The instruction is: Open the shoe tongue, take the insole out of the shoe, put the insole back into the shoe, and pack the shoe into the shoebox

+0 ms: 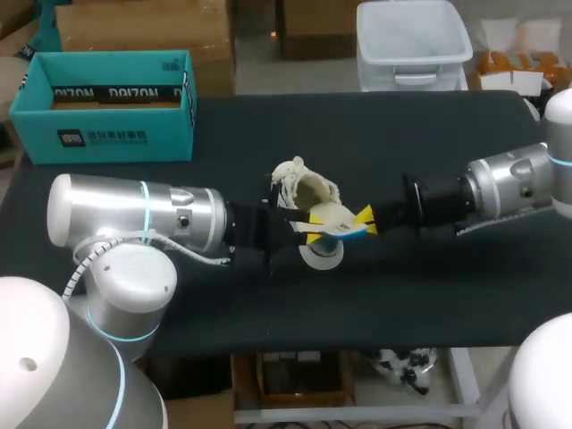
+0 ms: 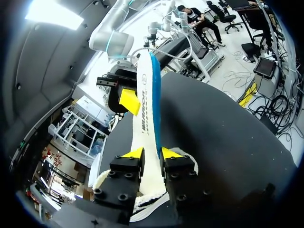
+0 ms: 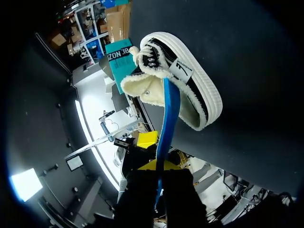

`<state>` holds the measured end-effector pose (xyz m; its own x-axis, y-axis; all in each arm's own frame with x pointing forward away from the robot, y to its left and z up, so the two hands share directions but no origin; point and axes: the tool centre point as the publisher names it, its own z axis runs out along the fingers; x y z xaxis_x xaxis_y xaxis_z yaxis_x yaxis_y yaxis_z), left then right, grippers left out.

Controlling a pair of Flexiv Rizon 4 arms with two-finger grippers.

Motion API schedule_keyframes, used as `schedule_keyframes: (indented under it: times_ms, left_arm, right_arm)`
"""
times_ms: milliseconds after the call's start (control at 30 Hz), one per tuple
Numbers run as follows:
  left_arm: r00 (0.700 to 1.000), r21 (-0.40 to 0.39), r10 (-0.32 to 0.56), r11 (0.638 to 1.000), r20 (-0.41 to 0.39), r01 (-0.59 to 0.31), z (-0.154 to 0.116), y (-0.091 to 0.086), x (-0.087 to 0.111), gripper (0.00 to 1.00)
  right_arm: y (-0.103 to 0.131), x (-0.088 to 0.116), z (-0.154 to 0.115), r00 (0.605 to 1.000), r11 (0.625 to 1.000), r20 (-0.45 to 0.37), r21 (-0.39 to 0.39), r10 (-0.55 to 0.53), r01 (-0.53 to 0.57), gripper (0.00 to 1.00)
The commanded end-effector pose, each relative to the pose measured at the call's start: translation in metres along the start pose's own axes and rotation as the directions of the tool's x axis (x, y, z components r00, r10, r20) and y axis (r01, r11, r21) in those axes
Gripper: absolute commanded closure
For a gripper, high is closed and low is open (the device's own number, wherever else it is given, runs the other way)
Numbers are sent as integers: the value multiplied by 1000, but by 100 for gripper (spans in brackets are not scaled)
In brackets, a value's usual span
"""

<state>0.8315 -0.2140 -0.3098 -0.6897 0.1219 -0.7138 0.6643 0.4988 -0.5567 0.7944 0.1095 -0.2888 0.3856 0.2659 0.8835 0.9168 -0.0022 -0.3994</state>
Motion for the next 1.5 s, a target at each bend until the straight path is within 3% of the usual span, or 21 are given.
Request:
schedule_keyframes:
  times_ms: [33, 300, 367, 433, 767, 800, 833, 867, 1167, 1500]
  left_arm:
    - [1000, 0, -4, 1000, 4, 4, 4, 1, 0, 60]
    - [999, -13, -30, 999, 26, 30, 13, 5, 2, 65]
    - [999, -14, -43, 999, 34, 43, 15, 8, 1, 77]
    - [998, -17, -46, 999, 36, 47, 15, 9, 1, 100]
    - [1000, 25, -29, 999, -7, 29, 1, 1, 1, 100]
    - [1000, 28, -23, 999, -17, 24, -1, 0, 1, 100]
    - [1000, 23, -13, 1000, -27, 14, -2, -1, 2, 100]
    - [999, 31, -11, 999, -36, 12, -4, -2, 2, 100]
    - [997, 45, 12, 999, -71, -9, -20, -7, 3, 100]
    - [995, 78, 50, 996, -90, -43, -25, -13, 8, 100]
  right_arm:
    - [-1, 1, -1, 1000, 1000, -4, 1, 2, -2, 100]
    - [-4, 5, 2, 1000, 1000, -7, 5, 9, -9, 100]
    - [-4, 5, 3, 1000, 1000, -5, 9, 10, -10, 100]
    - [-4, 6, 3, 1000, 1000, -5, 11, 11, -11, 100]
    - [2, 7, 1, 999, 999, 30, 33, 28, -29, 100]
    - [4, 8, 1, 999, 998, 38, 43, 33, -35, 83]
    - [6, 8, 0, 998, 998, 46, 53, 40, -42, 54]
    - [8, 8, 0, 998, 998, 49, 55, 39, -42, 0]
    - [22, 5, -2, 995, 996, 90, 76, 43, -50, 0]
    - [45, -14, 6, 994, 987, 87, 139, 68, -80, 0]
